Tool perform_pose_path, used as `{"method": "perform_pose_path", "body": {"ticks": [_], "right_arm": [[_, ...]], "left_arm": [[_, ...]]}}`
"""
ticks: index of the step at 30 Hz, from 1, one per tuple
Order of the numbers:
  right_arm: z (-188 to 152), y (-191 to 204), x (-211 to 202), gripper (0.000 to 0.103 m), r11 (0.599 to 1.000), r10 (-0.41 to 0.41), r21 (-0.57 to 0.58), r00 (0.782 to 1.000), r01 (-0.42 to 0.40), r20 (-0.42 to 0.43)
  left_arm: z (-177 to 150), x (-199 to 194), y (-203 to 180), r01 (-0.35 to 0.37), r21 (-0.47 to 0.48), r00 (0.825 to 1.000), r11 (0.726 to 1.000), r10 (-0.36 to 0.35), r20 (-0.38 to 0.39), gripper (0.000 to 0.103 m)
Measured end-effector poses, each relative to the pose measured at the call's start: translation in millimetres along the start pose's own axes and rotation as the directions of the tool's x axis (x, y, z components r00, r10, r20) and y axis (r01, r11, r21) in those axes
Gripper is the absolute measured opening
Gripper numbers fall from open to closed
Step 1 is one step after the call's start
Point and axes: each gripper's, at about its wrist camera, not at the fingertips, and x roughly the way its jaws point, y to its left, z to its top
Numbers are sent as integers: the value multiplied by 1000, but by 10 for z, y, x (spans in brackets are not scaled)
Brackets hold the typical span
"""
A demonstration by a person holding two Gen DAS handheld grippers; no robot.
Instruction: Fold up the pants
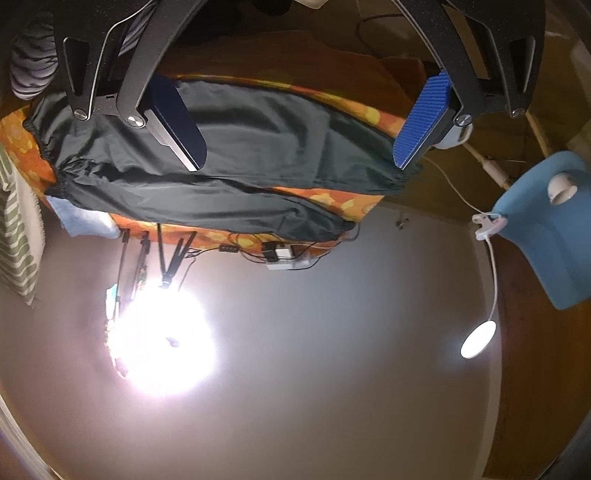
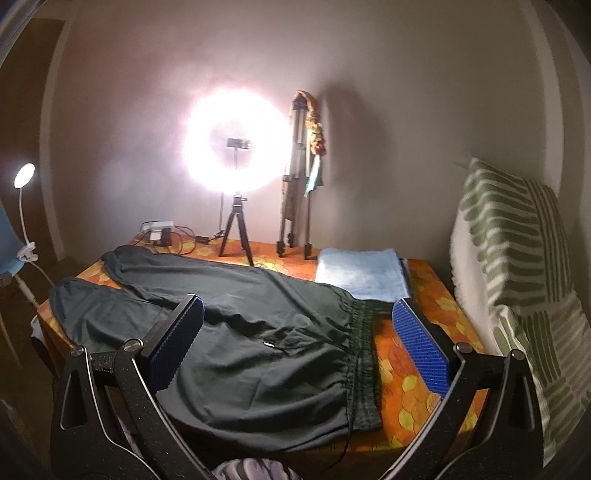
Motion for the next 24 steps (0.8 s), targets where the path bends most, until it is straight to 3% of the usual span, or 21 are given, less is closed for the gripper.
{"method": "perform_pose_path", "body": {"ticks": [10,16,24], "right_arm": [[301,107,586,103,991,128,-26,991,-130,-48],[409,402,1049,103,973,184,-128,979,-194,-85],[665,578,1870,103,941,267,-161,946,-297,-184]], "left_arm": [[192,519,322,-4,-9,996,1000,3,-91,91],[244,958,527,-8,-70,986,998,-4,-169,84],[522,1542,507,8,-42,977,999,-17,-212,84]]}}
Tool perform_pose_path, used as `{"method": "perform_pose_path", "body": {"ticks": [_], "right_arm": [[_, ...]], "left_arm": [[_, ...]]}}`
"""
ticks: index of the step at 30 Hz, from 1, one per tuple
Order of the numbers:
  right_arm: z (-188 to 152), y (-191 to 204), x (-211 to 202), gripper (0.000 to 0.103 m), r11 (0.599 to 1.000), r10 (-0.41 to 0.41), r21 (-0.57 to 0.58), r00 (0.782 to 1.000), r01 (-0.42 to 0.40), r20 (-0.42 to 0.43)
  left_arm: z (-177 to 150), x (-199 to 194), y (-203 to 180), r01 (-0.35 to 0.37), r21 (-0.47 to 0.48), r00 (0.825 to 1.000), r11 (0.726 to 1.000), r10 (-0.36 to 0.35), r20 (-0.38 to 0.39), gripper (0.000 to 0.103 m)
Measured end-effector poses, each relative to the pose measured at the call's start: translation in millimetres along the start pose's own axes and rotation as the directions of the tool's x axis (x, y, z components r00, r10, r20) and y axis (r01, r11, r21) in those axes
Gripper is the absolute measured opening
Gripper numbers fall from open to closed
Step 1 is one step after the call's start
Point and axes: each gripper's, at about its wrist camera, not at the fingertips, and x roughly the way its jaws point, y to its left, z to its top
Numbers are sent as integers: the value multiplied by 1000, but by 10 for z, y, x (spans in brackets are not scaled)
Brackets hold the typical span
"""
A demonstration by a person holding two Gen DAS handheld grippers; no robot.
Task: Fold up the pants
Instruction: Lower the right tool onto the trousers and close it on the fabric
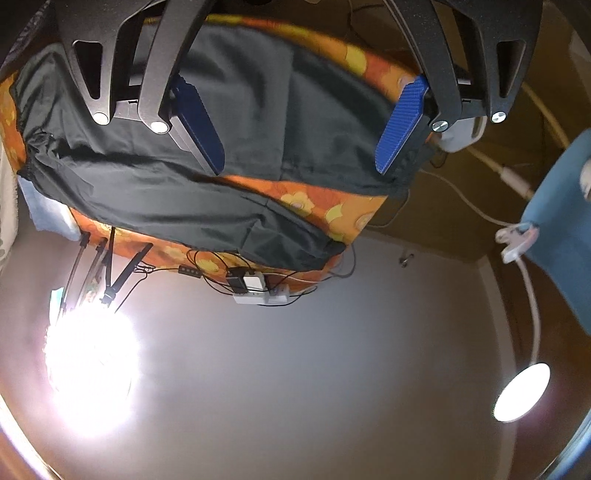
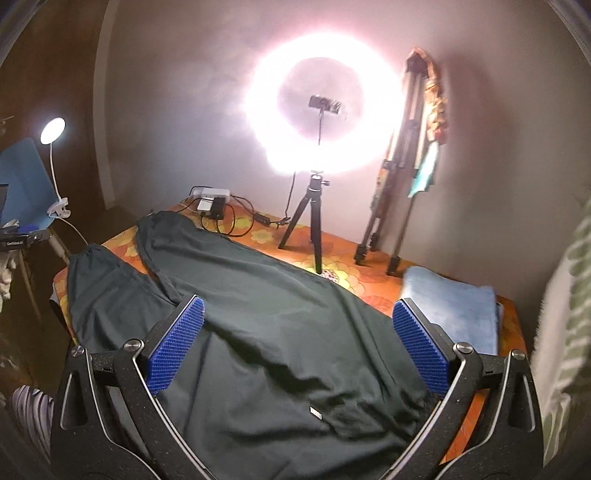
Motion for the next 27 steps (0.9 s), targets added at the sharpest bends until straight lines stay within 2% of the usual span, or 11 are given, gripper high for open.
{"method": "perform_pose_path", "body": {"ticks": [4,7,11,13,16,21,27], "right_arm": [[160,-187,567,103,1000,25,13,998,-24,-64],[192,-357,1052,98,998,59,27,990,-56,-127],[127,-679,1733,95,994,88,87,972,-70,-217],[78,-815,2033,89,992,99,99,960,-75,-260],[4,-992,2420,89,993,94,96,946,-67,-310],[-53,-1218,2840,89,984,166,124,916,-129,-365],[-88,-1249,3177,89,980,200,99,891,-174,-407]], "left_arm": [[217,341,-81,21,19,999,1000,-20,-27,84],[359,653,-185,43,26,997,999,-41,-58,84],[492,1069,-388,80,44,992,996,-75,-103,84],[547,1311,-537,104,51,986,993,-96,-139,84],[637,1624,-762,139,49,976,989,-128,-179,84],[785,2065,-1187,206,28,951,978,-193,-241,84],[877,2459,-1602,252,2,925,968,-240,-295,84]]}}
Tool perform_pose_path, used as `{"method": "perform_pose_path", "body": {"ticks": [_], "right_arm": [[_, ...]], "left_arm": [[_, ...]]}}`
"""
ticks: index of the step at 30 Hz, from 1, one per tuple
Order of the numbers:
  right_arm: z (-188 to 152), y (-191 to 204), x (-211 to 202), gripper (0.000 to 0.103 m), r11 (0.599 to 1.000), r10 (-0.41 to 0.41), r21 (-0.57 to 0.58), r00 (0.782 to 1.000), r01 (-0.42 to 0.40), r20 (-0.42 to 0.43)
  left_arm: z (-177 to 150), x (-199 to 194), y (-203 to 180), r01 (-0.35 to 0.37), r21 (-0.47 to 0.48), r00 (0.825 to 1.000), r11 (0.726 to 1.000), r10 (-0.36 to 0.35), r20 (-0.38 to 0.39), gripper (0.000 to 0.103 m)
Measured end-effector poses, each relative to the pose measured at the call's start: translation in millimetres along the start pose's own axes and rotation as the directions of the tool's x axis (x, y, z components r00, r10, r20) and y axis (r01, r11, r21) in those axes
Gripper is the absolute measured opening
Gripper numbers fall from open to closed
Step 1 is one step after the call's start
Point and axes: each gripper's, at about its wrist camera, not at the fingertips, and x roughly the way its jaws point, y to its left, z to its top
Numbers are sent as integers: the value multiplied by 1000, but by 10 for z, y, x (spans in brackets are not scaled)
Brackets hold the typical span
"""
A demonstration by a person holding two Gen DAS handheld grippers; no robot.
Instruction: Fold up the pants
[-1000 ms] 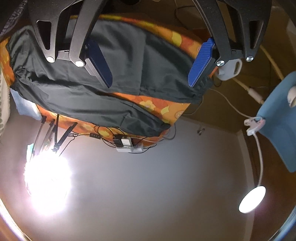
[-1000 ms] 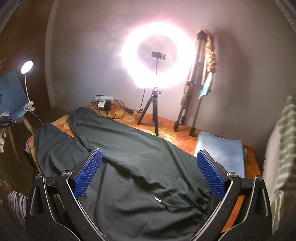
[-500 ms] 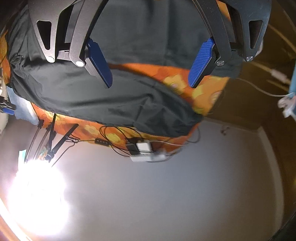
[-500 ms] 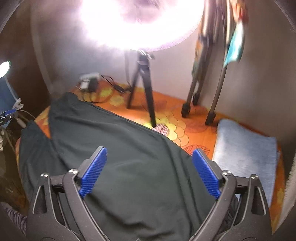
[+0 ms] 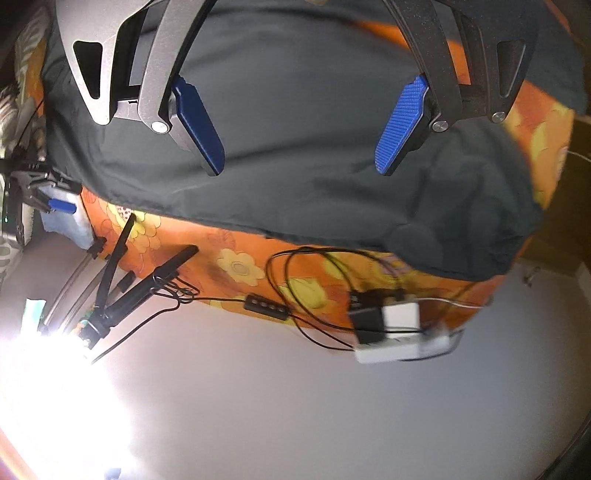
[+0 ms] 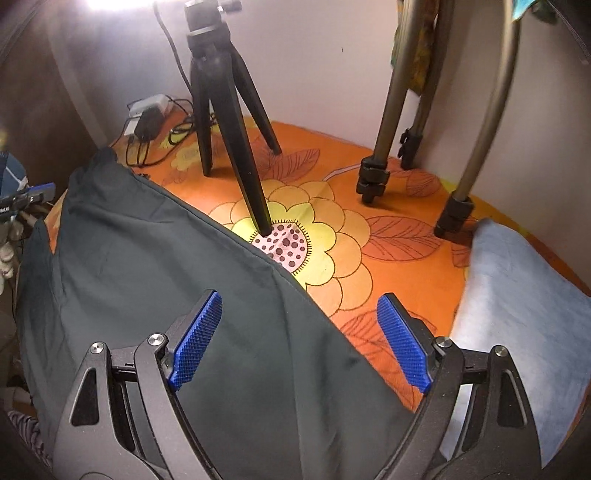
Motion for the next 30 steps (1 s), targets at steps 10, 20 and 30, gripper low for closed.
{"method": "perform_pose_path", "body": {"ticks": [10,20,30], "right_arm": [[-48,56,325,71,989,143,-16,986,-145,-90],[-219,258,123,6,985,155,-63,986,-159,-66],[-689,819,-572,5,961,183,-213,983,-174,23]], "left_arm": [[293,569,-129,34,-109,996,993,-43,-77,84],[413,831,-82,43,-230,992,972,-69,-108,84],[395,1065,-26,46,-300,984,953,-95,-153,84]]}}
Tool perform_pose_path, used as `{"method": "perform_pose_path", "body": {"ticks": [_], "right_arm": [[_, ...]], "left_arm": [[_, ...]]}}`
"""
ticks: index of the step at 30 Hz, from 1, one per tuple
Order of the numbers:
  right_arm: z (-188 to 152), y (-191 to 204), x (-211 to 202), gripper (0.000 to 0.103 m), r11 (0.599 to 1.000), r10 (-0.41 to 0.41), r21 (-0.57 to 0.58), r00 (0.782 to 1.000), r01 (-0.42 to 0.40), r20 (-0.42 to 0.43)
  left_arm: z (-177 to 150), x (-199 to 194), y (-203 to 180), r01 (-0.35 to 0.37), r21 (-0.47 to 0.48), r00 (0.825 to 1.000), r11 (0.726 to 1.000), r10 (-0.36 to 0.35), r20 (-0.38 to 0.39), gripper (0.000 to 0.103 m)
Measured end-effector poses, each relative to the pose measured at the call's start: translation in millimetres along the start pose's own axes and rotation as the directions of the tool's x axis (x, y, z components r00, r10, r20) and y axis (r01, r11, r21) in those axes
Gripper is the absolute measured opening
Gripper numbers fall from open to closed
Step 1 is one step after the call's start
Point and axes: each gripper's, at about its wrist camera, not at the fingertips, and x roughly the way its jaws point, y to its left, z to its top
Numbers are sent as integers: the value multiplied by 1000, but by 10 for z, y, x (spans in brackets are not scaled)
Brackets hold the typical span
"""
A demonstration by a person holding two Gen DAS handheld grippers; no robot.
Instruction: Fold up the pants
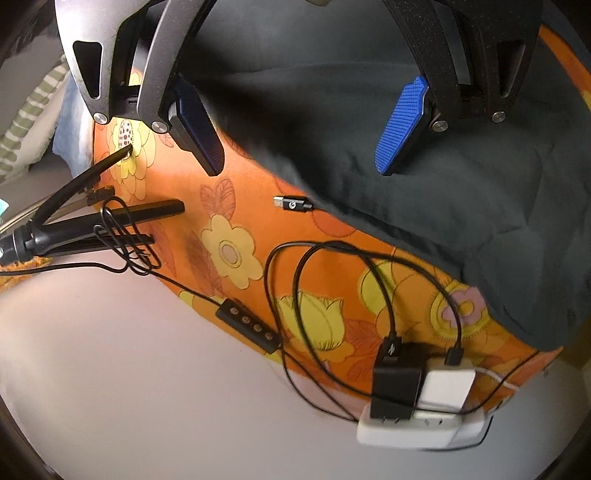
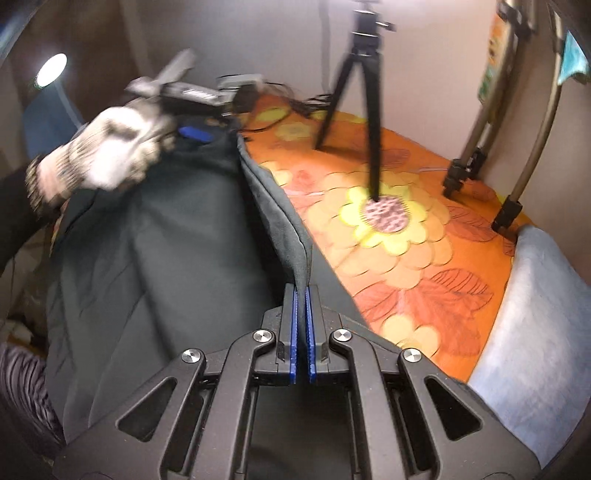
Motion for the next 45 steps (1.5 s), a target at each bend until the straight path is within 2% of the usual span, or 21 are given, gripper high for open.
{"method": "perform_pose_path", "body": {"ticks": [4,8,10,11,13,15,21,29,33,39,45], "right_arm": [[-159,250,-54,5,997,-15,-74,1000,14,-1],[-231,247,-73,5,997,-28,-65,1000,27,-3],[-232,191,-65,5,998,-29,-47,1000,29,6],[-225,174,-85,5,999,-30,-40,999,31,12],[-211,144,-98,5,999,-33,-29,999,34,19],[-200,144,-121,5,999,-40,-23,999,40,21],[-185,258,-211,5,998,-53,-34,998,54,29],[-204,629,-488,5,996,-40,-80,999,42,25],[-295,913,-579,5,991,-33,-128,999,32,-8],[-537,1339,-682,5,983,-12,-186,997,-2,-74],[-784,1715,-844,5,973,2,-229,993,-29,-116]], "left_arm": [[-5,5,72,32,-19,999,999,-32,-8,84],[-15,-26,130,26,-35,999,999,-26,18,79],[-16,-28,145,6,-24,999,1000,-5,39,58],[-15,-25,164,6,-22,999,1000,-5,47,51],[-4,-16,228,15,-25,999,1000,-14,49,21],[-10,-15,281,18,-28,998,999,-16,62,10],[-57,-185,352,60,0,992,998,-60,114,5],[-314,-797,552,106,10,972,994,-105,211,4],[-587,-1183,738,123,14,958,992,-122,258,4],[-1180,-1719,1083,132,11,946,991,-129,299,4],[-1707,-2012,1324,114,16,941,993,-113,320,4]]}}
